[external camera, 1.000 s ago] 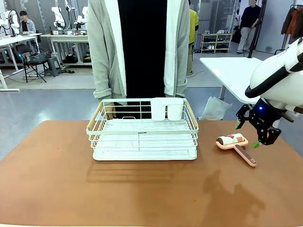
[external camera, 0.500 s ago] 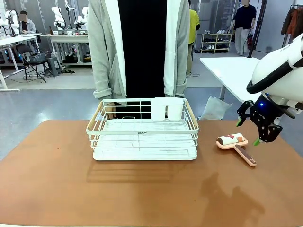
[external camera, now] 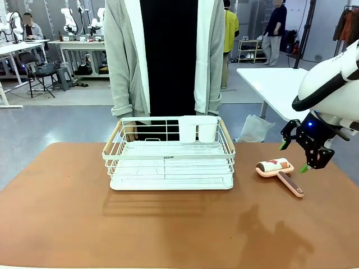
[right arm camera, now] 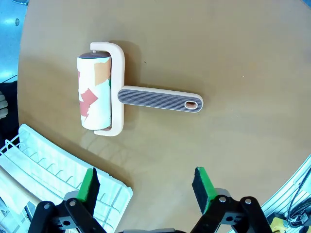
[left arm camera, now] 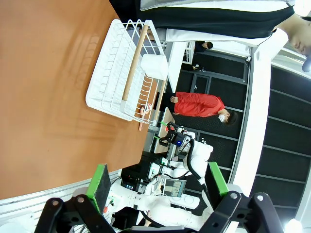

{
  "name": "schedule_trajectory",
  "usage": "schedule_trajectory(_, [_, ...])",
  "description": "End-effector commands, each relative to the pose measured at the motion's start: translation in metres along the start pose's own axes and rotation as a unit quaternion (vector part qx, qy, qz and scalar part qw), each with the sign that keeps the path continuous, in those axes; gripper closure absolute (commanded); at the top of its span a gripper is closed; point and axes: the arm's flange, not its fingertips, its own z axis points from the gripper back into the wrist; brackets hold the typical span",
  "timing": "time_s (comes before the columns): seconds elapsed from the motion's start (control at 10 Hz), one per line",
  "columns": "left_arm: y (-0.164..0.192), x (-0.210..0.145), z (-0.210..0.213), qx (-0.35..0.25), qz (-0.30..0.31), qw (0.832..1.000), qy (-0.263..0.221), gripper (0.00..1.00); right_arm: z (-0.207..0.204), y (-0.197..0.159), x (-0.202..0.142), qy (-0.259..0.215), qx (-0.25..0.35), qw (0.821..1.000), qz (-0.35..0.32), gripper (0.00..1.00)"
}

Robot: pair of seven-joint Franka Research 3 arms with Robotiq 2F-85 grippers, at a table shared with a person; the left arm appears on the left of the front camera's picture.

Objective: Clean the table.
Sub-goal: Place the Lint Roller down when the Dish drying rack is positioned in the middle of the table.

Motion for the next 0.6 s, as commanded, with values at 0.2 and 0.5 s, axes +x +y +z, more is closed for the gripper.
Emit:
schedule_trajectory(0.2, [-0.0012,-0.0007,0.0027,-0.011,-0.005,1.000,0.000,0.00,-0.0017,0.0000,-0.0016,0.000,0.000,1.000,0.003,0.00])
schedule_trajectory(0.5, [-0.0012,-0.0007,0.0027,-0.011,-0.005,1.000,0.000,0.00,-0.0017,0.0000,-0.0016,0.000,0.000,1.000,0.003,0.00])
